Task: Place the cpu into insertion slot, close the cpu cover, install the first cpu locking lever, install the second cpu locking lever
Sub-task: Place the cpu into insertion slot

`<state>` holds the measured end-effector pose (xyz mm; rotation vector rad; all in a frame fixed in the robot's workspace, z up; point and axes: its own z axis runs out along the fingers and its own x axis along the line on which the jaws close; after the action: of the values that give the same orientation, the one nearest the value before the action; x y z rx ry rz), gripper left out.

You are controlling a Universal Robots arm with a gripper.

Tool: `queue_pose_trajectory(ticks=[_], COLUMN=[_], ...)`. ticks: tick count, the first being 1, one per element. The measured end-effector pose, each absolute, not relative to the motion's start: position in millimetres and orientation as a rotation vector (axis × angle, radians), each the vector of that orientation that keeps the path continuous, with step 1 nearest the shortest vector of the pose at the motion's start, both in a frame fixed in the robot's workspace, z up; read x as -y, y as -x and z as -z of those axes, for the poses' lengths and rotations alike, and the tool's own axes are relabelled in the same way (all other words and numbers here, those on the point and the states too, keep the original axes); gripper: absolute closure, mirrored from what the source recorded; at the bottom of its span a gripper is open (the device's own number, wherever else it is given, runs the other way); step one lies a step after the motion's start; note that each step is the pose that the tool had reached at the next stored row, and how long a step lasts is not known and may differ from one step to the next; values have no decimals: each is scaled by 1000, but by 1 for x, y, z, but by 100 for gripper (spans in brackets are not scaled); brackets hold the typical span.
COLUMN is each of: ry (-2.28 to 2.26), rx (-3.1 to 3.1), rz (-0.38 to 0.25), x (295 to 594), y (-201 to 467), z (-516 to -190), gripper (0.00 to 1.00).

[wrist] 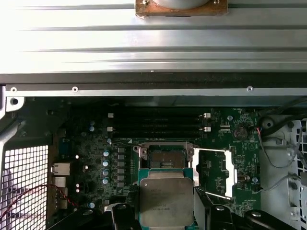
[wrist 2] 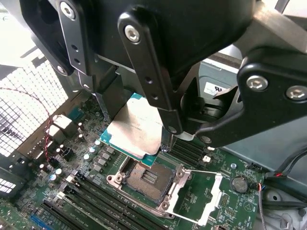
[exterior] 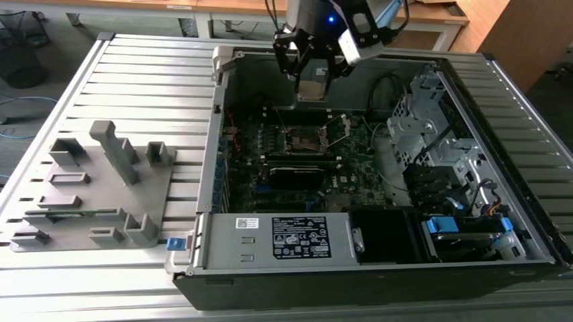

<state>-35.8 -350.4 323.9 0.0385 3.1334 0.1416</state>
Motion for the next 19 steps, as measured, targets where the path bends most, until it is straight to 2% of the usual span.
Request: queue_pose_trajectory(ticks=[19], ry=[-38], rx=[-3133], rz=[-141], x=[350], y=[36], z=[-319], gripper=[46])
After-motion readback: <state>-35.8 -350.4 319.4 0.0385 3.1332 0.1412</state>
